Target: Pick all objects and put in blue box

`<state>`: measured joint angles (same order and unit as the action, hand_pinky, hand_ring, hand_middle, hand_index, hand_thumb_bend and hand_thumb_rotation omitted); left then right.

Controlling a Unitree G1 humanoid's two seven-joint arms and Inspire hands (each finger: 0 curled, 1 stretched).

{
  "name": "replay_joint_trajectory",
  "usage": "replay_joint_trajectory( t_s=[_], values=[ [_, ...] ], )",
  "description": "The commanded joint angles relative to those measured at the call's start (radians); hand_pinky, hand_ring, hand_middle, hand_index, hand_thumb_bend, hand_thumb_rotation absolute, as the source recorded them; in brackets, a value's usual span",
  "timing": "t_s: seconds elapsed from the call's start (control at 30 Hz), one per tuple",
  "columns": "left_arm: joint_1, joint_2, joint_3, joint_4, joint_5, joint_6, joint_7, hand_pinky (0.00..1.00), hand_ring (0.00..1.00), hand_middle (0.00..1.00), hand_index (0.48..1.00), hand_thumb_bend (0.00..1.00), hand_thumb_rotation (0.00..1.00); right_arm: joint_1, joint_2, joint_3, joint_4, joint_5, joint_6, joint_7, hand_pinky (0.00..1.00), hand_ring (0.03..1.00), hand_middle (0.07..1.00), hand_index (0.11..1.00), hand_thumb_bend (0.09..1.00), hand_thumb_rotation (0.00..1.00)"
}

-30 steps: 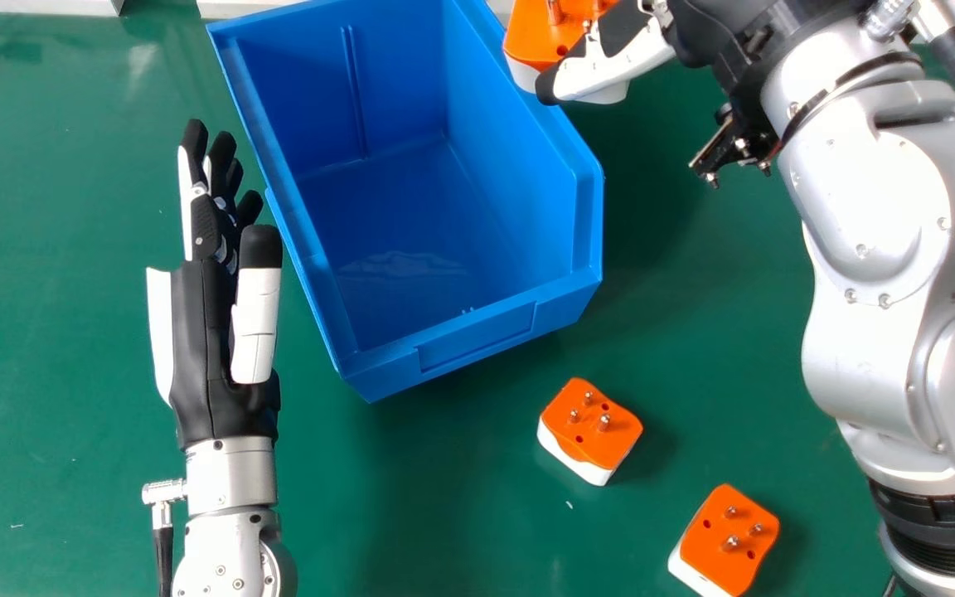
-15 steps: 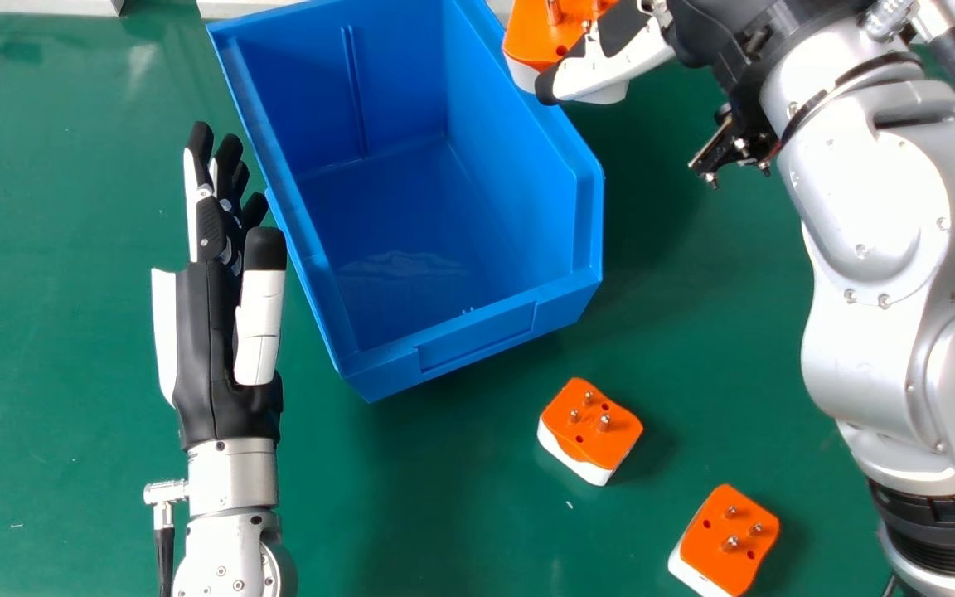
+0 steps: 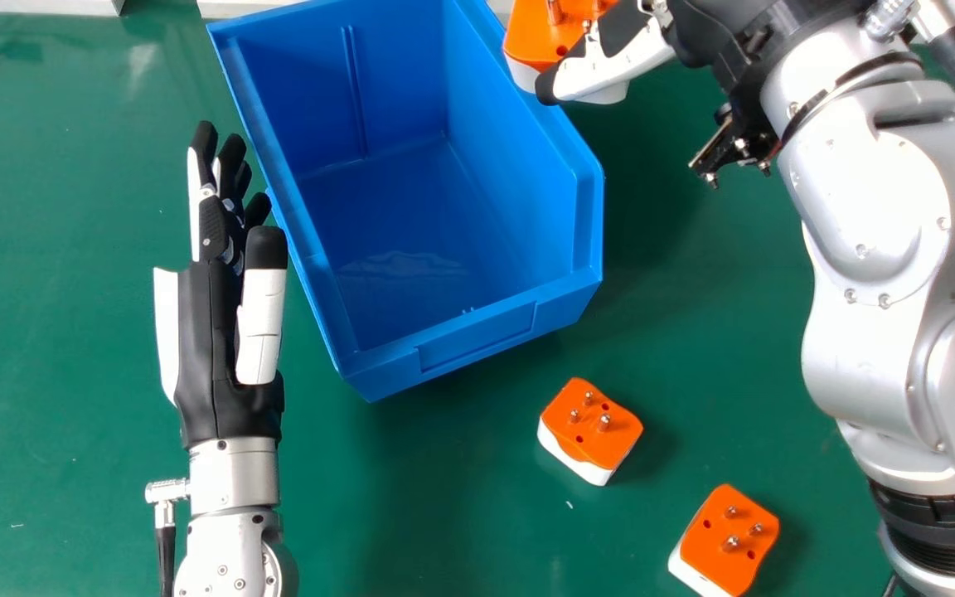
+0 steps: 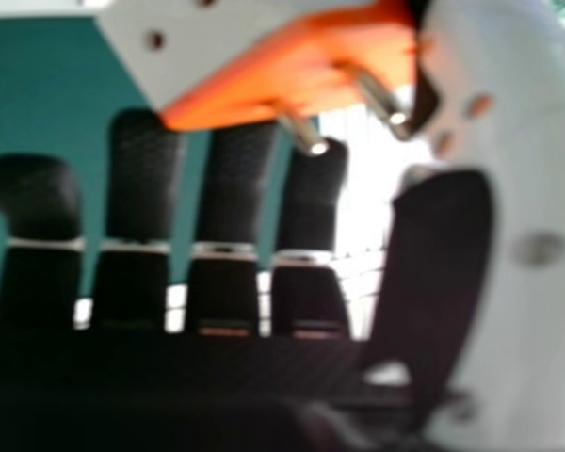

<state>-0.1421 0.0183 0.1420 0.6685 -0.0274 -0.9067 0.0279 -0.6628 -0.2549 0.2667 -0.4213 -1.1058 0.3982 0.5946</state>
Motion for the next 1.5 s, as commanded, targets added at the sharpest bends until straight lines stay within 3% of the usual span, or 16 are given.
replay_joint_trajectory(
  t_s=[0.0,0.03,0.1,0.27,0.67,0.83,1.1,1.2,1.47],
  values=[
    [-0.015,-0.002,-0.007,-0.001,0.014,-0.026,0.003,0.95,0.98,0.98,0.988,0.93,0.93,-0.023,-0.145,-0.049,0.065,0.057,-0.18,-0.097,0.17,0.328,0.444,0.528,0.51,0.0],
    [-0.014,-0.003,-0.007,-0.003,0.018,-0.024,0.006,0.95,0.98,0.98,0.988,0.93,0.93,-0.043,-0.107,-0.097,0.113,0.071,-0.077,-0.076,0.17,0.328,0.444,0.528,0.51,0.0],
    [-0.012,-0.005,-0.008,-0.009,0.021,-0.023,0.009,0.95,0.98,0.98,0.988,0.93,0.93,-0.044,-0.113,-0.149,0.165,0.113,-0.027,-0.075,0.17,0.336,0.454,0.526,0.511,0.0],
    [-0.01,-0.011,-0.008,-0.017,0.022,-0.023,0.016,0.95,0.98,0.98,0.988,0.94,0.93,-0.01,-0.178,-0.194,0.157,0.139,-0.002,-0.074,0.2,0.338,0.46,0.539,0.509,0.0],
    [-0.018,-0.011,-0.008,0.01,0.018,-0.036,0.012,0.95,0.98,0.98,0.989,0.94,0.93,0.001,-0.241,-0.188,0.146,0.155,0.034,-0.073,0.21,0.347,0.456,0.53,0.512,0.0],
    [-0.012,-0.01,-0.008,0.001,0.015,-0.032,0.01,0.95,0.98,0.98,0.99,0.94,0.93,-0.009,-0.229,-0.171,0.145,0.155,0.043,-0.071,0.22,0.352,0.458,0.529,0.513,0.0],
    [-0.012,-0.003,-0.007,0.003,0.013,-0.034,0.003,0.95,0.98,0.98,0.991,0.94,0.93,-0.06,-0.126,-0.07,0.194,0.161,0.046,-0.121,0.23,0.351,0.467,0.538,0.511,0.0],
    [-0.012,-0.003,-0.004,0.004,0.016,-0.037,0.007,0.95,0.98,0.98,0.991,0.94,0.93,-0.085,-0.063,-0.034,0.204,0.179,0.047,-0.14,0.24,0.354,0.471,0.537,0.511,0.0],
    [0.002,-0.003,-0.004,-0.019,0.008,-0.024,0.0,0.95,0.98,0.98,0.99,0.94,0.93,-0.201,0.069,0.076,0.294,0.109,0.122,-0.157,0.26,0.374,0.491,0.519,0.514,0.0]
  ],
)
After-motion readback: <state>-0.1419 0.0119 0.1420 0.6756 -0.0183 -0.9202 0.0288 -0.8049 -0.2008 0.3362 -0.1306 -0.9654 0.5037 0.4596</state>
